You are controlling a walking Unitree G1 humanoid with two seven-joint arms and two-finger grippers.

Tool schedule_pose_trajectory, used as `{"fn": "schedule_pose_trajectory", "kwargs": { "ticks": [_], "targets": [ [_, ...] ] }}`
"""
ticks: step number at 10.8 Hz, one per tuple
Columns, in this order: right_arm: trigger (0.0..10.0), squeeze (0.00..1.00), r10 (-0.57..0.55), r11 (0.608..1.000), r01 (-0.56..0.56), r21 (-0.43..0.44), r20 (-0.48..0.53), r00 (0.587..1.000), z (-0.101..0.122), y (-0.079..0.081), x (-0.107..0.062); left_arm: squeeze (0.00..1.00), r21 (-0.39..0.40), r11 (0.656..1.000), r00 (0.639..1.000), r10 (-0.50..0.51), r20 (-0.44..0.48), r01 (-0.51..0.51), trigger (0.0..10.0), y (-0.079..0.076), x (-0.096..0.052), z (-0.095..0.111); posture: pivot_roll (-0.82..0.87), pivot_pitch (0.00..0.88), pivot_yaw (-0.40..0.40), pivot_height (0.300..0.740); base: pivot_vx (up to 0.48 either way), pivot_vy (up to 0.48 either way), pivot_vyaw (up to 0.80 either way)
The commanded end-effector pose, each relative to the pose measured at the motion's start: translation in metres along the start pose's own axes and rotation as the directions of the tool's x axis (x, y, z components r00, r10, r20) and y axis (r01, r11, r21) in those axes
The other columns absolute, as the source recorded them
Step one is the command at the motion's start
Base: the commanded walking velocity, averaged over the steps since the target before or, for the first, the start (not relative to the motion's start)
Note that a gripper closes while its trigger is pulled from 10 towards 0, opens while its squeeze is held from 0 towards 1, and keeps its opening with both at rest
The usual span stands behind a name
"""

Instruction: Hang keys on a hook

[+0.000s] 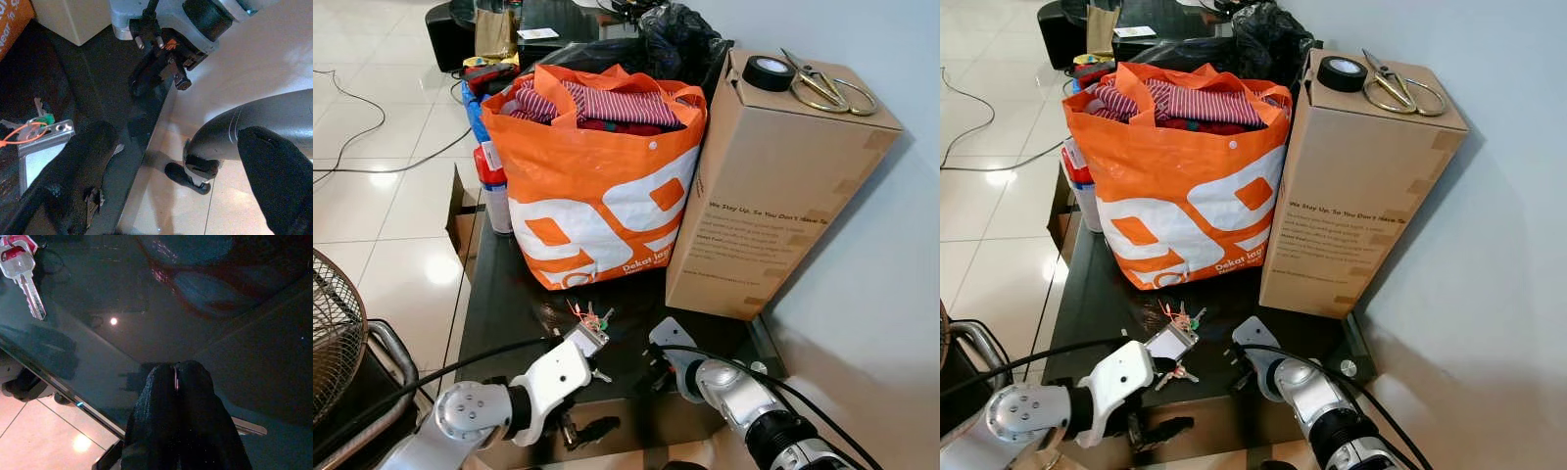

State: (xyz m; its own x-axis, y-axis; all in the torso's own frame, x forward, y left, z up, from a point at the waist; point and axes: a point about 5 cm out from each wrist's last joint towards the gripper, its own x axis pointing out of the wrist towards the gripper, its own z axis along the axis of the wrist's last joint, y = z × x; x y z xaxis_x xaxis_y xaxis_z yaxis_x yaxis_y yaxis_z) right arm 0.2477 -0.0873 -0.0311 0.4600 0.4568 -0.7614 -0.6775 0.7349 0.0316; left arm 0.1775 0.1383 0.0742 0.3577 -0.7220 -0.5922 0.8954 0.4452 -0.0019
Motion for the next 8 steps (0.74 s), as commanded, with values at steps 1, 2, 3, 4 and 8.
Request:
{"fn": "schedule_pose_trajectory", "kwargs": {
  "ticks": [1,2,3,4,8],
  "targets": [
    [0.0,0.00,-0.004,1.000,0.004,-0.003,-0.017,1.000,-0.004,-0.003,-0.002,0.00,0.009,1.000,1.000,-0.005,-0.005,0.005,10.0,0.000,0.003,0.000,-0.15,0.000,-0.072,0.740,0.000,0.000,0.00],
    [0.0,0.00,-0.008,1.000,0.008,-0.007,-0.013,1.000,-0.002,-0.005,-0.003,0.00,0.011,1.000,1.000,-0.004,-0.002,0.004,10.0,0.001,0.004,0.000,-0.15,0.000,-0.072,0.740,0.000,0.000,0.00],
    [0.0,0.00,-0.016,1.000,0.016,-0.010,-0.002,1.000,0.001,-0.010,-0.005,0.00,0.014,1.000,1.000,-0.001,0.003,0.001,10.0,0.003,0.007,0.002,-0.15,0.000,-0.069,0.740,0.000,0.000,0.00],
    [0.0,0.00,-0.030,0.999,0.030,-0.026,0.021,0.999,0.007,-0.016,-0.008,0.00,0.019,1.000,1.000,0.006,0.011,-0.007,10.0,0.006,0.009,0.003,-0.15,0.000,-0.069,0.740,0.000,0.000,0.00],
    [0.0,0.00,-0.088,0.995,0.067,0.079,0.307,0.948,0.058,-0.056,-0.056,0.00,0.051,0.994,0.994,0.098,0.041,-0.100,10.0,0.031,0.012,0.009,-0.14,0.000,-0.065,0.740,0.000,0.000,0.00]
  ]
}}
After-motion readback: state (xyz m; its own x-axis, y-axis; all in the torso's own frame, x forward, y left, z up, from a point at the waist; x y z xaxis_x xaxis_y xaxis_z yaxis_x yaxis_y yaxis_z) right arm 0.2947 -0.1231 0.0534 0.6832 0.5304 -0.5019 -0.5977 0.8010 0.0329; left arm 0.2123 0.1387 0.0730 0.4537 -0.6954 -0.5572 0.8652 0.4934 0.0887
